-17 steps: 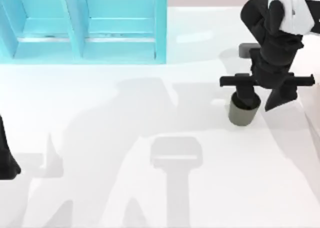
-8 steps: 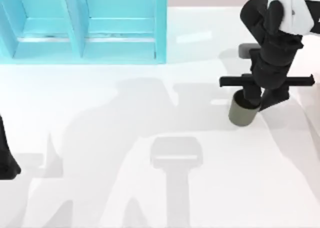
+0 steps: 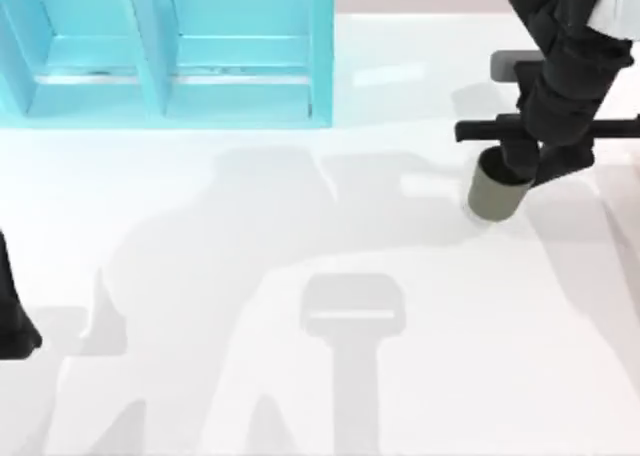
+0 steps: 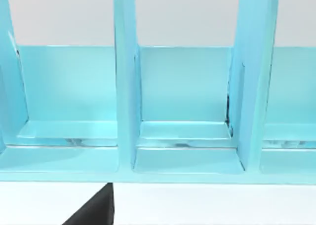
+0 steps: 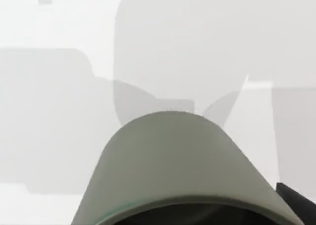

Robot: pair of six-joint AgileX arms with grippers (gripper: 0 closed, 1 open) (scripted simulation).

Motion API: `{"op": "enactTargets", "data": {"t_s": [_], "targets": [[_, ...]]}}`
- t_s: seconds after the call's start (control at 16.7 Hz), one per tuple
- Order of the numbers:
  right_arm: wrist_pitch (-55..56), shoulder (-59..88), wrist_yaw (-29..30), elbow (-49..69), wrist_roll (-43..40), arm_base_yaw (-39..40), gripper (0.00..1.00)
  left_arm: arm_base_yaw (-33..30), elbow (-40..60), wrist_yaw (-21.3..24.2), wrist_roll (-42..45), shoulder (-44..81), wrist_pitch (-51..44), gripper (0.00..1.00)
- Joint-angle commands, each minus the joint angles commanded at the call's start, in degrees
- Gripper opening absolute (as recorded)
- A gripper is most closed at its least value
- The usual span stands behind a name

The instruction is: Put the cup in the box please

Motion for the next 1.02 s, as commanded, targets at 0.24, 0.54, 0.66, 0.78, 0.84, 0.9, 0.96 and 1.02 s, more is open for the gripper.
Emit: {"op": "enactTargets", "data": {"t_s": [0.24, 0.54, 0.66, 0.78, 0.84, 0.9, 0.96, 1.02], "targets": [[-0.20, -5.88, 0.55, 1.72, -13.19, -10.37, 0.00, 0.00, 0.00, 0.00, 0.00, 0.00, 0.00, 1.00], [-9.27, -12.43, 2.27, -0.13, -32.91, -32.17, 0.00, 0.00, 0.00, 0.00, 0.00, 0.00, 0.00, 1.00], [-13.94, -14.91, 2.65, -0.85, -37.89, -38.63, 0.00, 0.00, 0.00, 0.00, 0.00, 0.00, 0.00, 1.00], [-17.04, -17.62, 2.83, -1.57, -41.29, -42.88, 0.00, 0.00, 0.00, 0.00, 0.00, 0.00, 0.00, 1.00], [-17.92, -18.54, 2.87, -1.90, -42.29, -44.15, 0.00, 0.00, 0.00, 0.00, 0.00, 0.00, 0.00, 1.00], [-18.37, -19.00, 2.89, -2.09, -42.77, -44.79, 0.00, 0.00, 0.00, 0.00, 0.00, 0.00, 0.00, 1.00], [-18.44, -19.07, 2.90, -2.11, -42.84, -44.90, 0.00, 0.00, 0.00, 0.00, 0.00, 0.00, 0.00, 1.00], [-18.44, -19.07, 2.90, -2.11, -42.84, -44.90, 0.00, 0.00, 0.00, 0.00, 0.00, 0.00, 0.00, 1.00]]}}
